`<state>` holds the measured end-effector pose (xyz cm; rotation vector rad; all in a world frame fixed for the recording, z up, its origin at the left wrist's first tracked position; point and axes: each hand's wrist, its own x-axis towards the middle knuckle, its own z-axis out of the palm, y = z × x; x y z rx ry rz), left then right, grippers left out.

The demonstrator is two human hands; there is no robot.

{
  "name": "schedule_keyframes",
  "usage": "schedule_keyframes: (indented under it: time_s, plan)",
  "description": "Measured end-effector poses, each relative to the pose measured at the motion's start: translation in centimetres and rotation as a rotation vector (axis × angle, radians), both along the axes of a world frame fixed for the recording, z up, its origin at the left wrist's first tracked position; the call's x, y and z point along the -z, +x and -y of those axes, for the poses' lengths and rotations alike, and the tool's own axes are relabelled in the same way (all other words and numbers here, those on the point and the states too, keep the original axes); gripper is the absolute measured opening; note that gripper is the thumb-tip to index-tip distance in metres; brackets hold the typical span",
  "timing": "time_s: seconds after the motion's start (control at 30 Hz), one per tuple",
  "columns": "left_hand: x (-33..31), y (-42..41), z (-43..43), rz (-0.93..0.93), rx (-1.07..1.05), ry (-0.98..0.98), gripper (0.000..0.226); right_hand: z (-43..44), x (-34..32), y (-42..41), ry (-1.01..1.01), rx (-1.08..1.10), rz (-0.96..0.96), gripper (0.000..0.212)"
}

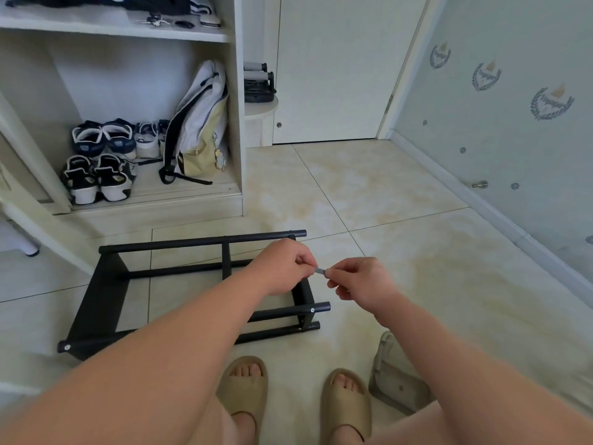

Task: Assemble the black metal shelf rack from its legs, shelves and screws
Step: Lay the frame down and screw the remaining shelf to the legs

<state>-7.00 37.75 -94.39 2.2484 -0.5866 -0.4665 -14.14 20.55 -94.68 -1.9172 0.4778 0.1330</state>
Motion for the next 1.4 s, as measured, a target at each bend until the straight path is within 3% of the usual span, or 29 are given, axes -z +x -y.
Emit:
schedule_keyframes:
  time_s: [0.17, 0.3, 0.4, 0.5, 0.67, 0.77, 0.9, 1.07, 1.2, 1.33, 1.4]
  plan:
    - [3.0, 2.8, 1.2, -0.032, 0.110, 0.180, 0.012, 1.0, 3.6, 3.5, -0.212, -0.092, -0.059, 0.011]
    - [7.9, 5.5, 1.5, -0.146, 0.102, 0.301, 0.015, 2.3, 7.7, 6.3, -0.498, -0.330, -0.165, 0.011]
    - [12.5, 7.2, 1.0, -0.230, 0.095, 0.384, 0.017, 3.5, 11.3, 8.1, -0.746, -0.577, -0.218, 0.042]
    - [16.9, 9.4, 1.3, -0.270, 0.003, 0.333, 0.019, 4.7, 15.1, 9.5, -0.899, -0.731, -0.116, 0.065]
    - [24.2, 12.7, 2.4, -0.425, -0.135, 0.285, 0.018, 7.1, 20.6, 12.6, -0.998, -1.054, -0.069, 0.111]
    - [27.8, 13.4, 3.1, -0.569, -0.152, 0.228, 0.017, 7.8, 23.0, 15.0, -1.051, -1.201, -0.059, 0.124]
    - [30.7, 12.9, 3.9, -0.733, -0.080, 0.114, 0.013, 7.6, 25.0, 17.4, -1.062, -1.313, -0.006, 0.130]
    - [30.9, 12.0, 3.6, -0.776, 0.083, 0.031, 0.011, 7.2, 25.5, 17.7, -1.065, -1.343, 0.027, 0.129]
    - [30.7, 11.0, 3.1, -0.870, 0.211, 0.084, 0.017, 7.0, 25.2, 15.9, -1.076, -1.324, 0.029, 0.127]
    - [31.4, 9.6, 2.5, -0.870, 0.236, 0.139, 0.016, 6.3, 25.3, 14.0, -1.115, -1.317, 0.075, 0.128]
    - [31.8, 9.5, 2.5, -0.760, 0.184, 0.147, 0.012, 6.1, 25.4, 13.9, -1.126, -1.329, 0.099, 0.130]
